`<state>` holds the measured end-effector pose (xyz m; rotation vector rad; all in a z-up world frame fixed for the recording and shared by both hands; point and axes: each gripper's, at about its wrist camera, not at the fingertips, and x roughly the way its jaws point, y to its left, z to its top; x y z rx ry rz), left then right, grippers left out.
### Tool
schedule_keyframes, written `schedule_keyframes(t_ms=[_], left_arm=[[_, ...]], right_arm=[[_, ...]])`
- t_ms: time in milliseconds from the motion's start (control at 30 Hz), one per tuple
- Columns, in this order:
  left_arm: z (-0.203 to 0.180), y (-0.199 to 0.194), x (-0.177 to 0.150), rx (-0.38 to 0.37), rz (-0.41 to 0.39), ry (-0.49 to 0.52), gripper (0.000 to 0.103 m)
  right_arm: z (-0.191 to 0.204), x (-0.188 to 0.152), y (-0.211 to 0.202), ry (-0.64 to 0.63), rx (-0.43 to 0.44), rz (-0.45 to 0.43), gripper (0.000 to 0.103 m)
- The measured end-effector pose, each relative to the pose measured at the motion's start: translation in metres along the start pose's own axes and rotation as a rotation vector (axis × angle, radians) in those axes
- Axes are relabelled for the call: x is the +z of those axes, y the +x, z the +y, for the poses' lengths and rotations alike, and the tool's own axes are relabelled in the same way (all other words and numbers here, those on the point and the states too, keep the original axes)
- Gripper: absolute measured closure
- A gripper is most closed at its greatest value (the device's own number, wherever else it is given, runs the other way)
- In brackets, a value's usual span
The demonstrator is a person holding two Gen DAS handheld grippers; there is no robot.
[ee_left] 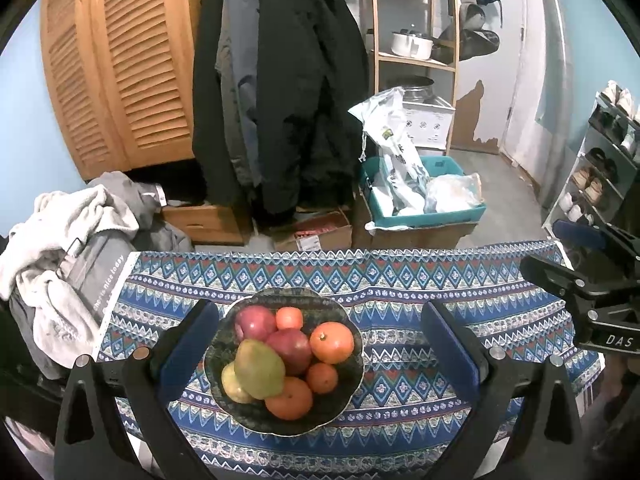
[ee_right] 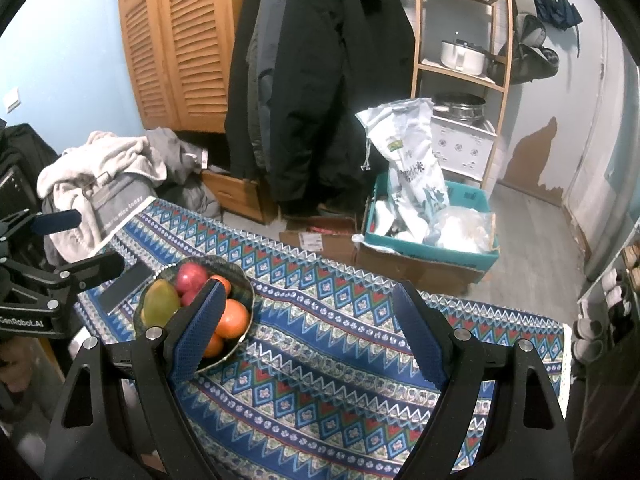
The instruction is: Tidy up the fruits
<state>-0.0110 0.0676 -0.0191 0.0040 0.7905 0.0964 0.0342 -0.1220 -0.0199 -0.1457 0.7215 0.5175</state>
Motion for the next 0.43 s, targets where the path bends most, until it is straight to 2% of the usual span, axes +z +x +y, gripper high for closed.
schedule_keyframes(t_ms=[433], left_arm=[[-0.0025,-0.0021,-0.001,0.001,-0.011,0.002,0.001]], right_arm=[[-0.0011,-0.0001,0.0001,-0.001,0.0,0.001,0.019]])
